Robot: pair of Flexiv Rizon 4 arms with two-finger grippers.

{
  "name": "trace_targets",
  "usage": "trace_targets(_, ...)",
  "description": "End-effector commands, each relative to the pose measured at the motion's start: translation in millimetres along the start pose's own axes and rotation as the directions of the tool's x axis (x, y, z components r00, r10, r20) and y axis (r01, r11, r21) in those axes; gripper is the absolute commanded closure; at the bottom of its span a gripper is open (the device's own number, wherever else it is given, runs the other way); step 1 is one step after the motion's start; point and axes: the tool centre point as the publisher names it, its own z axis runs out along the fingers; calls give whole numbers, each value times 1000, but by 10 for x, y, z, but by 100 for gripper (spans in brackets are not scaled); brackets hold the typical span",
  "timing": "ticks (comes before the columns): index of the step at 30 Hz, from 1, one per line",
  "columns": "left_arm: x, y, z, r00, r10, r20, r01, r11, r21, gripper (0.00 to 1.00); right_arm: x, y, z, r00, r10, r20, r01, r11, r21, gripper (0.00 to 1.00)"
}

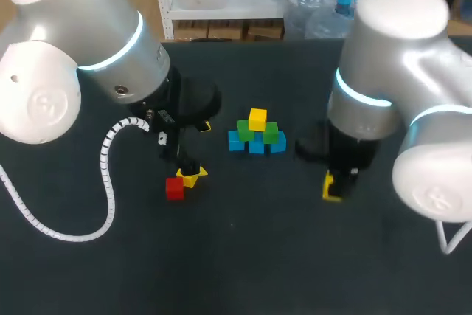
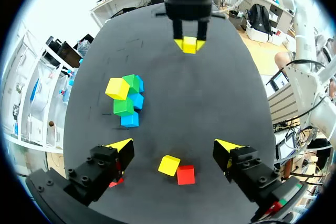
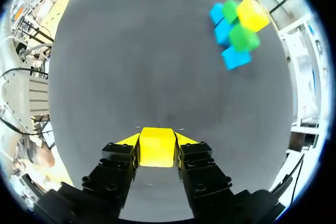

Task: Place the blue cubes, place green cubes on the blue cubes, place the yellow cubes on the green cubes, then place the red cubes on the yellow cubes, and place purple cube on the red cubes.

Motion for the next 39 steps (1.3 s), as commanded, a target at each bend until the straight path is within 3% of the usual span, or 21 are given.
trace_targets(1, 8, 9, 5, 1000, 2, 3, -2, 1000, 2, 0, -40, -213, -255, 998, -44, 33, 43, 999, 21, 100)
trace_targets(8, 8, 9, 5, 1000, 2, 3, -2, 1000, 2, 0, -391, -562, -647, 987, -154, 53, 146, 982, 123, 100)
trace_targets(15, 8, 9, 5, 1000, 2, 3, -2, 1000, 2, 0, -704, -655, -722, 967, -252, 37, 247, 962, 114, 100)
trace_targets(23, 8, 9, 5, 1000, 2, 3, -2, 1000, 2, 0, -850, -682, -600, 948, -318, 19, 317, 947, 47, 100)
trace_targets(39, 8, 9, 5, 1000, 2, 3, -2, 1000, 2, 0, -974, -727, -500, 930, -367, 16, 367, 930, 5, 100)
